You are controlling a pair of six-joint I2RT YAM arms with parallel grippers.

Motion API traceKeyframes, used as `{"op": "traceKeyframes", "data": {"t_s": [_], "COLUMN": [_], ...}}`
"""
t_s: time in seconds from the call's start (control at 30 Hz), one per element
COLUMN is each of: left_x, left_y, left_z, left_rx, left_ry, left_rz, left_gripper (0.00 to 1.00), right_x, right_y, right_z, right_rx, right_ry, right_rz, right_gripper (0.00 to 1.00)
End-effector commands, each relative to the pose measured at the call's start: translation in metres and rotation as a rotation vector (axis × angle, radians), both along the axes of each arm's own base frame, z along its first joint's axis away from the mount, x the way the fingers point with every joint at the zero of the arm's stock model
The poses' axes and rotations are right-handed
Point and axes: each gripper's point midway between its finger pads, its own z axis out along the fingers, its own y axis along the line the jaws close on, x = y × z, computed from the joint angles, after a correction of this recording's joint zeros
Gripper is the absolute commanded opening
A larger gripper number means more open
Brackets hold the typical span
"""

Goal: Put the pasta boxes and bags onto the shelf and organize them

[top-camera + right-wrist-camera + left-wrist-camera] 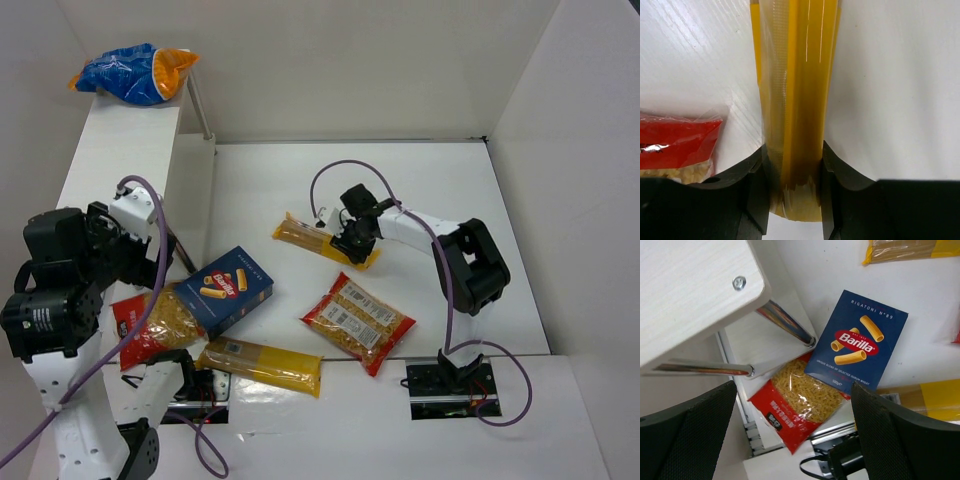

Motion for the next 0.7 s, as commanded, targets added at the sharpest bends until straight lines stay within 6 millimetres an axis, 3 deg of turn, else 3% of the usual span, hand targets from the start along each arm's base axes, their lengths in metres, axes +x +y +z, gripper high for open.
{"op": "traceKeyframes", "data": {"t_s": [0.0,0.43,0.47,0.67], "left_x": [0.011,0.030,0.030,0.024], "left_y": [-0.005,-0.023,-0.025,-0.043], "left_z": [0.014,0.022,0.023,0.030], "left_rx": [0.037,0.044,0.038,0.100], "left_ry": [-0.044,-0.060,-0.062,-0.152], "left_rz": [-0.088,-0.268,-0.277,-0.449], "left_gripper": [1.00,1.00,1.00,1.00], "right_x": [0.029,0.017,0.014,0.006], "right_y": [0.006,0.018,0.020,0.027], "right_z": [0.042,0.135,0.134,0.175], "right_rx": [0.022,0.144,0.153,0.226], "right_ry": [-0.151,-0.221,-0.207,-0.220], "right_rz": [-0.005,0.076,0.094,0.131], "right_gripper": [0.00,0.00,0.00,0.00]}}
